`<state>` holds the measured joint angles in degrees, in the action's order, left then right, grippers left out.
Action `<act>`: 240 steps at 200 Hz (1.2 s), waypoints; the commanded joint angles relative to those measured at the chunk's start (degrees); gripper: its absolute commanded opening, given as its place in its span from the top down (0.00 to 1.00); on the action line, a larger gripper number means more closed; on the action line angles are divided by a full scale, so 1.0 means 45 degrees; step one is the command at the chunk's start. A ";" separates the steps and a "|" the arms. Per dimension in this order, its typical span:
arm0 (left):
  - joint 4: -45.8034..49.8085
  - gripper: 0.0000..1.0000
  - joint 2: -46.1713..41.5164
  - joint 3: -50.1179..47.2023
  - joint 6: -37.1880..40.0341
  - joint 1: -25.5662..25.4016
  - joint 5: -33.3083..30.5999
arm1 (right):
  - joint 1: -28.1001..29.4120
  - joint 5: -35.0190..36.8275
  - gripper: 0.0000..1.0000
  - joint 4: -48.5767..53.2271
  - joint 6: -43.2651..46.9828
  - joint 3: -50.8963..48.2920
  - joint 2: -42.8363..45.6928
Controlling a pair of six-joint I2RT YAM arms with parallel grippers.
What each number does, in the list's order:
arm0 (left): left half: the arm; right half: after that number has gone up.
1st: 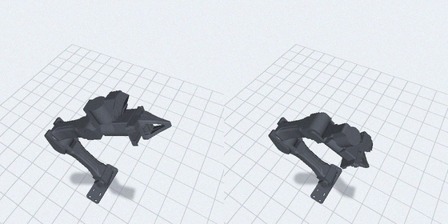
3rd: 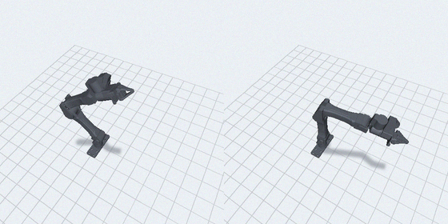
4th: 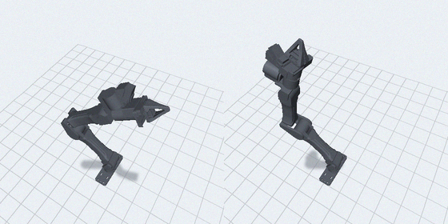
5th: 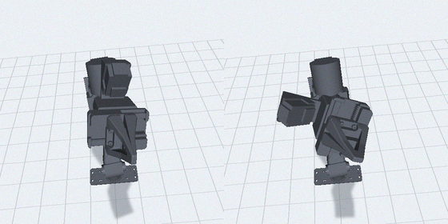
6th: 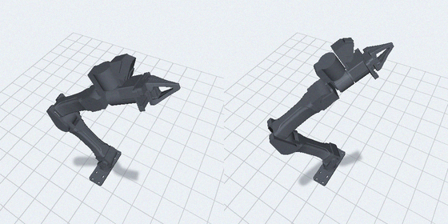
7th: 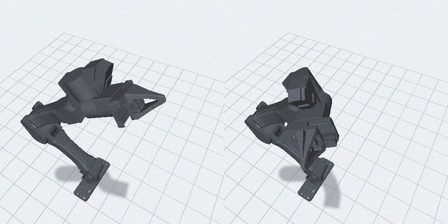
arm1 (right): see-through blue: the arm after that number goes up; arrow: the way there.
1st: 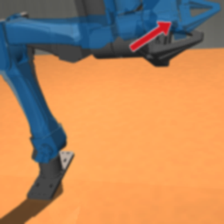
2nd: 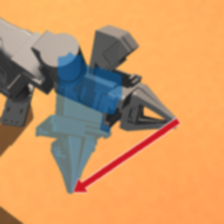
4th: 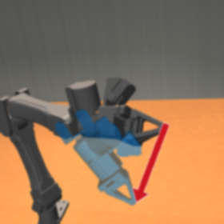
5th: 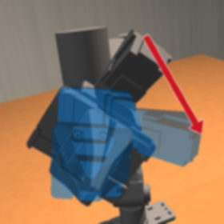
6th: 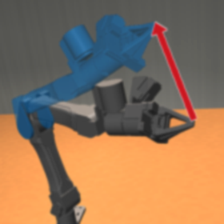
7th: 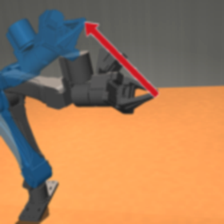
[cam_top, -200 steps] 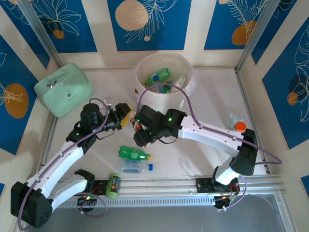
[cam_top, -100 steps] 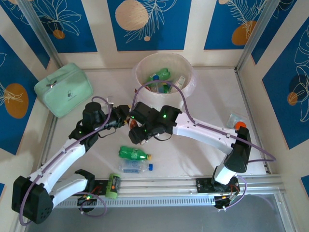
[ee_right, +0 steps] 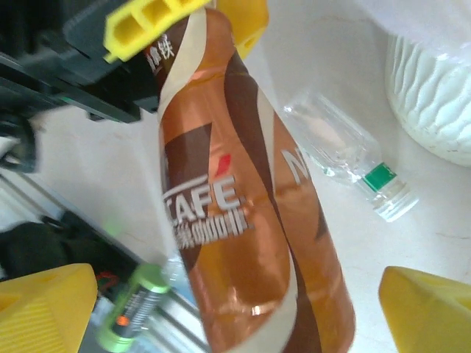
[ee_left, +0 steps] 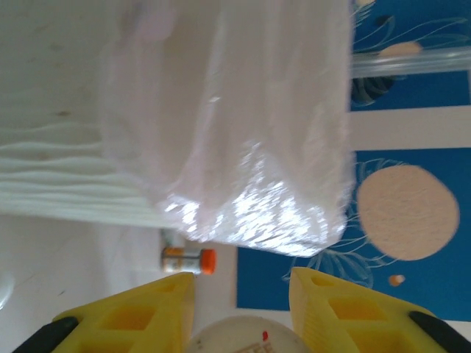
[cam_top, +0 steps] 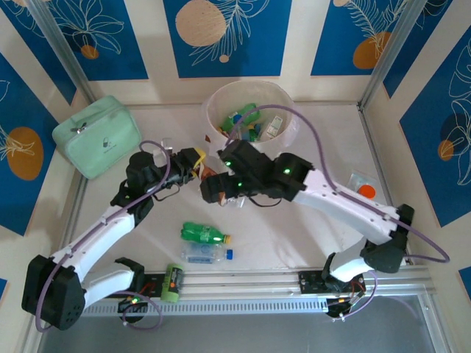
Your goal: Put the plastic bottles in the bin
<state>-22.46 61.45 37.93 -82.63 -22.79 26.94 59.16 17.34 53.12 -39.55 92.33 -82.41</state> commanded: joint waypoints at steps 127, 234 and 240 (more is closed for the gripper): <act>-0.9023 1.00 0.1846 -0.0471 -0.3808 0.0117 -0.1025 | -0.3751 -0.8547 0.14 -0.7265 -0.4316 -0.3533 0.1718; -0.8547 0.95 0.2062 -0.0257 -0.3498 0.0119 -0.0902 | -0.3768 -0.7840 0.43 -0.6358 -0.3597 -0.2425 0.1732; -0.8331 0.88 0.2031 -0.0192 -0.3365 0.0118 -0.0844 | -0.3804 -0.7758 0.43 -0.6239 -0.3508 -0.2283 0.1709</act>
<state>-61.32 70.85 36.05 -101.43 -22.61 22.22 42.54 -18.04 24.12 -57.01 77.69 -75.22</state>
